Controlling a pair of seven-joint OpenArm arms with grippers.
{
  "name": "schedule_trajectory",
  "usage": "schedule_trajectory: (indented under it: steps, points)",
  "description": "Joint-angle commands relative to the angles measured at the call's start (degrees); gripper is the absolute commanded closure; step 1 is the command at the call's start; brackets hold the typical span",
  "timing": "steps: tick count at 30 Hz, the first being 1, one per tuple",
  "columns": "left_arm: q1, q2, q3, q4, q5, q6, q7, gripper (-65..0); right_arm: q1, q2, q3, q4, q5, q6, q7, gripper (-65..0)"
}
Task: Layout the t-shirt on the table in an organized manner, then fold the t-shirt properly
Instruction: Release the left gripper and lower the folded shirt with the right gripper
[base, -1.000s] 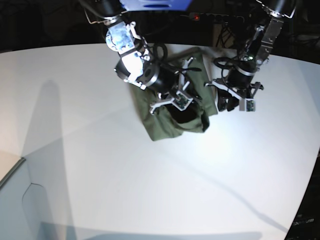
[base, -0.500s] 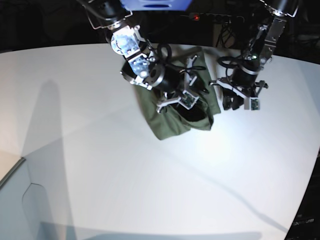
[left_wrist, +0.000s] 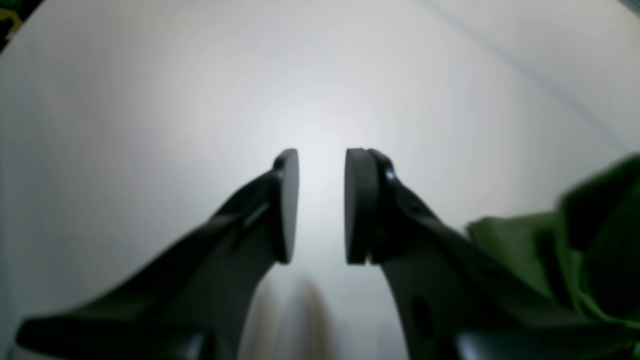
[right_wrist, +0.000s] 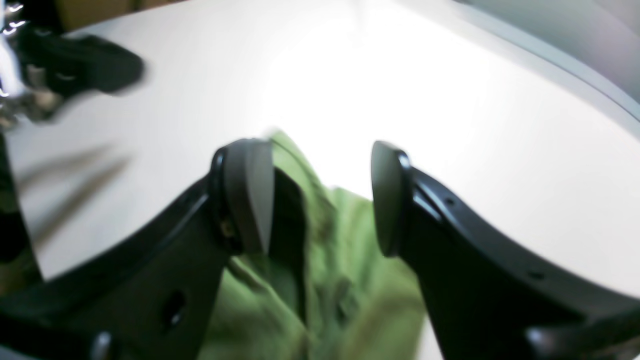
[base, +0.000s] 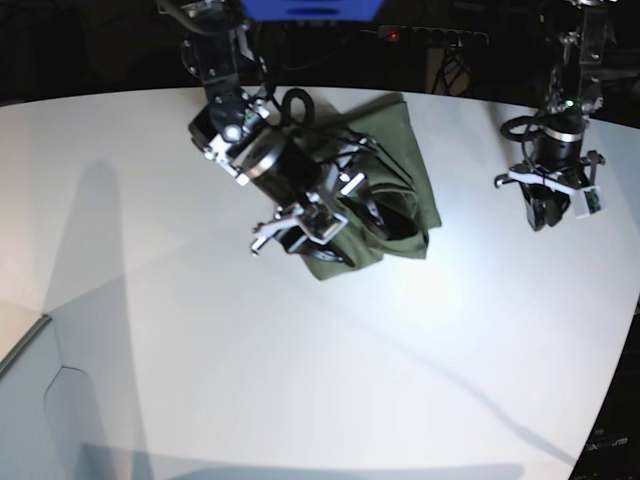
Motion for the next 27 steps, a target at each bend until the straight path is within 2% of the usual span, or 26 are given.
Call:
schedule_trajectory:
  steps: [1,7,13,20,25,27]
  points:
    - [-0.1,-0.7,-1.4,0.6,-0.1,-0.2,-1.5,-15.6,-0.8,-0.5,1.6,1.3,0.7,0.6,1.4,-31.1]
    - [-0.3,-0.6,-5.1,0.6,-0.1,-0.2,-1.5,-15.6,-4.2,-0.5,11.3,1.1,0.9,0.6,1.4,-31.0]
    - [-0.5,-0.6,-5.1,0.7,-0.1,-0.2,-1.5,-15.6,-8.5,-0.5,10.8,-2.1,0.6,0.6,1.9,-31.0]
    - [-0.2,-0.6,-5.1,0.9,-0.1,-0.2,-1.5,-15.6,-12.3,-0.5,0.2,-4.4,0.6,0.7,1.9,-31.0]
    - [0.0,-0.6,-5.1,1.0,-0.1,-0.2,-1.5,-15.6,-12.9,4.6,-12.5,-4.5,0.6,0.7,1.5,-31.1]
    - [0.0,-0.6,-5.1,1.0,-0.1,-0.2,-1.5,-15.6,-12.8,5.6,-15.6,-4.5,0.6,0.7,1.5,-31.3]
